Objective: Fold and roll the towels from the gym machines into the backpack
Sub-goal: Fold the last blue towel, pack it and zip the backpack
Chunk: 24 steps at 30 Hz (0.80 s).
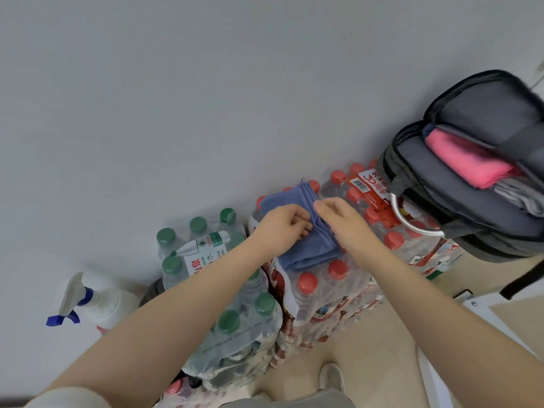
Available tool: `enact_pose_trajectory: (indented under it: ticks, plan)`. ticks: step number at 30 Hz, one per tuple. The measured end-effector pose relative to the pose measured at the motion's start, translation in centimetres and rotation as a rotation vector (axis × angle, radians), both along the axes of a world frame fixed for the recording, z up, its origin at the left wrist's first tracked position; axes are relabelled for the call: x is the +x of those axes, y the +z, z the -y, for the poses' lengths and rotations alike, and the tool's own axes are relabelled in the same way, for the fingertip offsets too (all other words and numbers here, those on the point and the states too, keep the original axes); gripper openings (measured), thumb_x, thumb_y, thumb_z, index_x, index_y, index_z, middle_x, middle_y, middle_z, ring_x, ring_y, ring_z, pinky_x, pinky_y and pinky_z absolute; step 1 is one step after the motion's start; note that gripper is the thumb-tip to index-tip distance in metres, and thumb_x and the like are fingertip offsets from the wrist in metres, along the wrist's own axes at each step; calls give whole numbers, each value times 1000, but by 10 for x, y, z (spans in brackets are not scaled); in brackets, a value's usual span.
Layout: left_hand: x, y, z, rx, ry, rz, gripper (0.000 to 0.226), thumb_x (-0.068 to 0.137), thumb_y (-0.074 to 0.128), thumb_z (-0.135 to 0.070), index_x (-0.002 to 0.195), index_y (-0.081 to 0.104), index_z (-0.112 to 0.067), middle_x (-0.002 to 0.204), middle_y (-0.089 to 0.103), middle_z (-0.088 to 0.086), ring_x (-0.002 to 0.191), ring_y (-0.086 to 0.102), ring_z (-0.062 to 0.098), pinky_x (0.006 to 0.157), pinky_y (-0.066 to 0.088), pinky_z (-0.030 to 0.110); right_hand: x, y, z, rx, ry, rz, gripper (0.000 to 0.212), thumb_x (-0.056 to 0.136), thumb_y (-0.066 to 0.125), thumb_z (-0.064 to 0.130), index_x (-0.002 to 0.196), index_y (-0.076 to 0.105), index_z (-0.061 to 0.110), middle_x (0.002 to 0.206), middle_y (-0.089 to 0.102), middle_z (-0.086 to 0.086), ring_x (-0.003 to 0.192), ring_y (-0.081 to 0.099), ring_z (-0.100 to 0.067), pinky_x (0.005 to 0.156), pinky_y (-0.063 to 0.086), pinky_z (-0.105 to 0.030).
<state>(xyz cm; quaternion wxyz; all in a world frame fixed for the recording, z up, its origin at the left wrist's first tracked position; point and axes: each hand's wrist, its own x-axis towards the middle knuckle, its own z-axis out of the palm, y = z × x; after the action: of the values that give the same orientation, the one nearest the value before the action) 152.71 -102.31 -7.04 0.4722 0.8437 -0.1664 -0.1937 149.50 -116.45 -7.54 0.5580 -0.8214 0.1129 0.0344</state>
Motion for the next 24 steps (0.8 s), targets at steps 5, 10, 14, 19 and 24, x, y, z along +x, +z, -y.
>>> enact_pose_trajectory:
  ticks: [5,10,14,19,24]
  plan:
    - [-1,-15,-6,394,-191,488,54,75,47,-48,121,55,-19,130,51,1,127,40,22,106,29,37,4,-19,4,-331,155,70,52,76,62,24,125,44,18,121,54,-5,105,56,-19,94,47,-42]
    - [9,-19,-12,570,-357,424,99,66,39,-74,147,5,-28,157,-6,2,145,-8,22,117,-5,40,-2,-25,15,-252,212,83,65,87,60,19,142,26,18,140,41,-5,125,44,-19,106,39,-41]
    - [19,-19,-6,710,-399,409,114,65,53,-78,147,-8,-27,156,-15,2,144,-13,25,116,-5,42,-2,-20,15,-328,210,163,60,87,59,13,139,31,20,142,31,-5,124,40,-15,105,36,-32]
    - [31,-16,0,723,-421,350,123,62,55,-79,146,-13,-19,155,-18,4,143,-16,26,115,-6,43,-11,-11,16,-636,341,339,27,91,52,12,118,55,16,145,28,-2,110,51,-17,80,40,-25]
    - [34,-18,-28,331,-465,261,124,48,45,-77,147,2,-16,156,-8,-2,142,-10,11,118,-2,39,-28,-20,32,-654,539,188,53,87,59,27,137,42,24,155,13,5,138,28,-14,106,35,-29]
